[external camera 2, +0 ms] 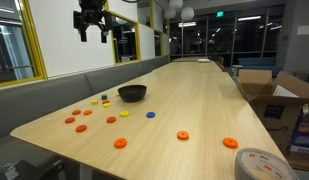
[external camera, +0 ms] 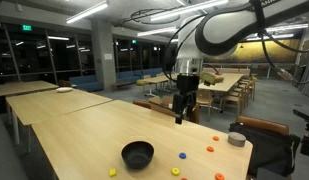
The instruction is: Put the blue, yellow and three orange squares inside the building.
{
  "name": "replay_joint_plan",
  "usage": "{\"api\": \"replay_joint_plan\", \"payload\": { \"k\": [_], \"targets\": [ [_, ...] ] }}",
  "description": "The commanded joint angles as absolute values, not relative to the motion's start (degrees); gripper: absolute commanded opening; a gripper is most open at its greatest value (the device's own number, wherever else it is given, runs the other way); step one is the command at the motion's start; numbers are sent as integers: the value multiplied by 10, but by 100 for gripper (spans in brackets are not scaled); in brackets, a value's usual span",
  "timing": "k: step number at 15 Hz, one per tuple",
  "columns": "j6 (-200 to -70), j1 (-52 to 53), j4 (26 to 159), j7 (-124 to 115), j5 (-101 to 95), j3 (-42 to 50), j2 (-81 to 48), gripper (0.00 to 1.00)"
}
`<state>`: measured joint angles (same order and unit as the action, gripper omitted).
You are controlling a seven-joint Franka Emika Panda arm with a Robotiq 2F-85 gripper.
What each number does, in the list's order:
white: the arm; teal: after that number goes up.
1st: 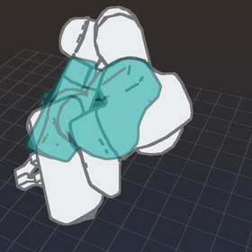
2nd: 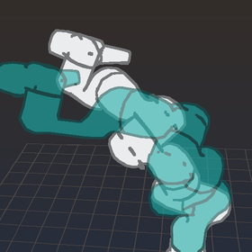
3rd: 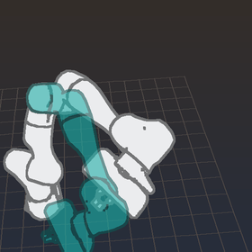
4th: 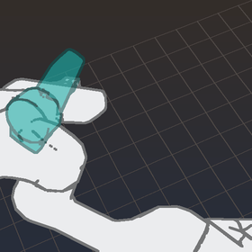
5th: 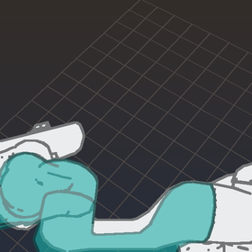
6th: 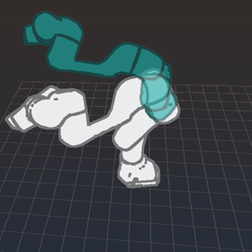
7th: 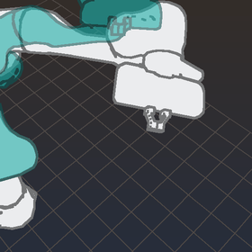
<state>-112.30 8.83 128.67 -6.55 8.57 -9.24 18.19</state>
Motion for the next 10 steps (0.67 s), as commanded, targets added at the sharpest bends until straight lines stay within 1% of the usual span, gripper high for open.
{"api": "replay_joint_plan", "payload": {
  "k": [1, 7, 10],
  "targets": [
    [-1122, 88, 1283, -66, 86, -93, 182, 100],
    [-1122, 88, 1278, -66, 86, -93, 184, 100],
    [-1143, 79, 1301, -64, 80, -85, 187, 100]
  ]
}}
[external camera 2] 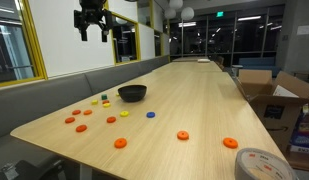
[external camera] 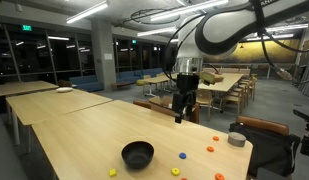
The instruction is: Put the blue, yellow and three orange squares inside the building.
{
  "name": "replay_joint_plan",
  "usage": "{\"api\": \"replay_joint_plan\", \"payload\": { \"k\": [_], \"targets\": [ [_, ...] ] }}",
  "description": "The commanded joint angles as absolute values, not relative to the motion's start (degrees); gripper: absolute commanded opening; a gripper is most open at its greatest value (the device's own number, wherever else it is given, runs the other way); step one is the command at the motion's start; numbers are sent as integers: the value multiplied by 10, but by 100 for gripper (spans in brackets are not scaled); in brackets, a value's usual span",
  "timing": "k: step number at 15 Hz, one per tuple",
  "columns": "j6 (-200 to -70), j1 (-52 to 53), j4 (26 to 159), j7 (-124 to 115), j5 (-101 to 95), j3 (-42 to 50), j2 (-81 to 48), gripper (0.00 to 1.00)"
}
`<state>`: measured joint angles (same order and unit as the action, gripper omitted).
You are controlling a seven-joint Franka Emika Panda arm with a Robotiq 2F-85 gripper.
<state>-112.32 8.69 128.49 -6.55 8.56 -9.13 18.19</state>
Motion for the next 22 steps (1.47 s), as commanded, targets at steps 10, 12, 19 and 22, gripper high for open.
{"api": "replay_joint_plan", "payload": {
  "k": [10, 12, 19, 22],
  "targets": [
    [-1381, 0, 1406, -84, 66, -23, 123, 100],
    [-1391, -15, 1389, -85, 59, -10, 72, 100],
    [-1375, -27, 1266, -71, 60, 17, -109, 100],
    [-1383, -31, 1235, -63, 70, 21, -151, 100]
  ]
}}
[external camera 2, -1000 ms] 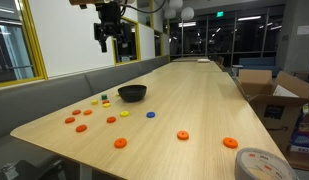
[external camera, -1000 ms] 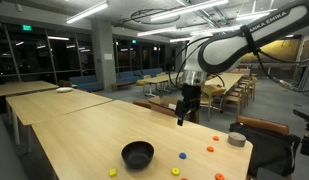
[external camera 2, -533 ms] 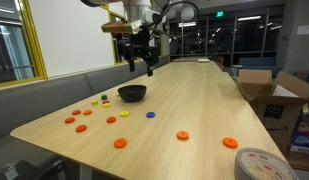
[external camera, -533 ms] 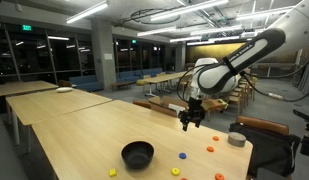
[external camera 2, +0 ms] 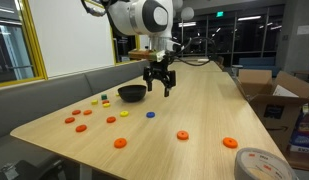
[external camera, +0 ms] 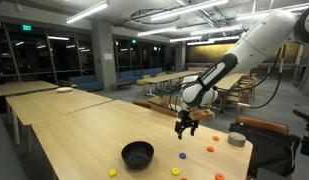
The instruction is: Put the blue, yellow and three orange squares inside the building.
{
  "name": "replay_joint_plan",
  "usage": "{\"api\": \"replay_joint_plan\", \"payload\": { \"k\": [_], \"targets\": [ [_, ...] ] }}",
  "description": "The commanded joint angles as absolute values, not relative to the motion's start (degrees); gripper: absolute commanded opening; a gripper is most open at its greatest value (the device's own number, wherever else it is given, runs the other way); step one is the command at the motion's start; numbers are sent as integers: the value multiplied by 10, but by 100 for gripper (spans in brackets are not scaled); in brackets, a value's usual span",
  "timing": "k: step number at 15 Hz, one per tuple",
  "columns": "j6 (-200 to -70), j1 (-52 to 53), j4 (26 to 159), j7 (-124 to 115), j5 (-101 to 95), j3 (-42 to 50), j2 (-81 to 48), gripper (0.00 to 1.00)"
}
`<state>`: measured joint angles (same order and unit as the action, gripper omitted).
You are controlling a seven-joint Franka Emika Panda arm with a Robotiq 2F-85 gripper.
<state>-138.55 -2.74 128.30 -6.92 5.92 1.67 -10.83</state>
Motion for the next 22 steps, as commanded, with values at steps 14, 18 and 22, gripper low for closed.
{"api": "replay_joint_plan", "payload": {
  "k": [14, 18, 22],
  "targets": [
    [-1457, -26, 1246, -93, 126, 11, -227, 100],
    [-1480, 1, 1262, -149, 104, 26, -237, 100],
    [-1503, 30, 1282, -207, 76, 45, -232, 100]
  ]
}}
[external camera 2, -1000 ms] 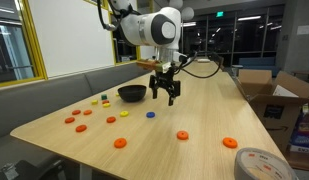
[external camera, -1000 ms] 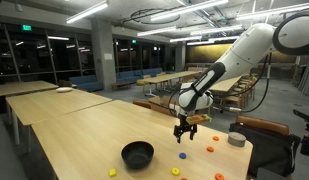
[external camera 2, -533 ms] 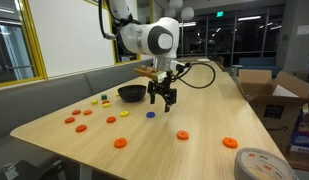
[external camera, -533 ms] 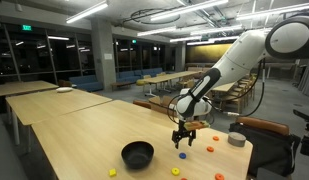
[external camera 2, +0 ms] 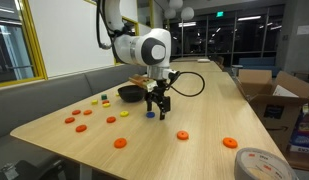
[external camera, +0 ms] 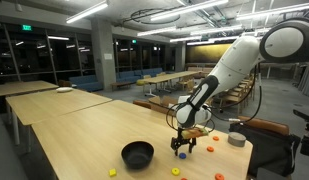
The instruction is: Put the blue, yellow and three orange squares inside the building.
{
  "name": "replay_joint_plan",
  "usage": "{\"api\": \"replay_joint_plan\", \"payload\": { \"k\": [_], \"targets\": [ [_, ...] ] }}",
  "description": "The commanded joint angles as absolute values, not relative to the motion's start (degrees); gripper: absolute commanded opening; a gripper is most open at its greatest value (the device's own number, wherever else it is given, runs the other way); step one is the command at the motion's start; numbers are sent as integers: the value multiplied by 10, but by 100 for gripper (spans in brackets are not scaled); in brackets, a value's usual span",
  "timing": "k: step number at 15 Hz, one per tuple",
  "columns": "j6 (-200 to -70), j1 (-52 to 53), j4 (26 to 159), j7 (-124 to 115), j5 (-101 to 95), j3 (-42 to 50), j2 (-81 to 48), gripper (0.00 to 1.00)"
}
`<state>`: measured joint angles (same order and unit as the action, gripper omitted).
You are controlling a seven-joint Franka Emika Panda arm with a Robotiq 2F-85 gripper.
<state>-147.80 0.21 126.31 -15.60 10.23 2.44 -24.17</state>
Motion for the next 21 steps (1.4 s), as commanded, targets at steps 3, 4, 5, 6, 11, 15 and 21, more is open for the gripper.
{"api": "replay_joint_plan", "payload": {
  "k": [3, 4, 5, 6, 11, 15, 21],
  "targets": [
    [-1513, 51, 1300, -250, 50, 61, -218, 100],
    [-1516, 56, 1308, -260, 46, 64, -212, 100],
    [-1521, 62, 1316, -270, 41, 67, -208, 100],
    [-1523, 67, 1324, -280, 36, 70, -202, 100],
    [-1552, 87, 1360, -320, 15, 85, -173, 100],
    [-1562, 87, 1354, -332, -1, 91, -176, 100],
    [-1563, 73, 1325, -310, 20, 78, -206, 100]
  ]
}}
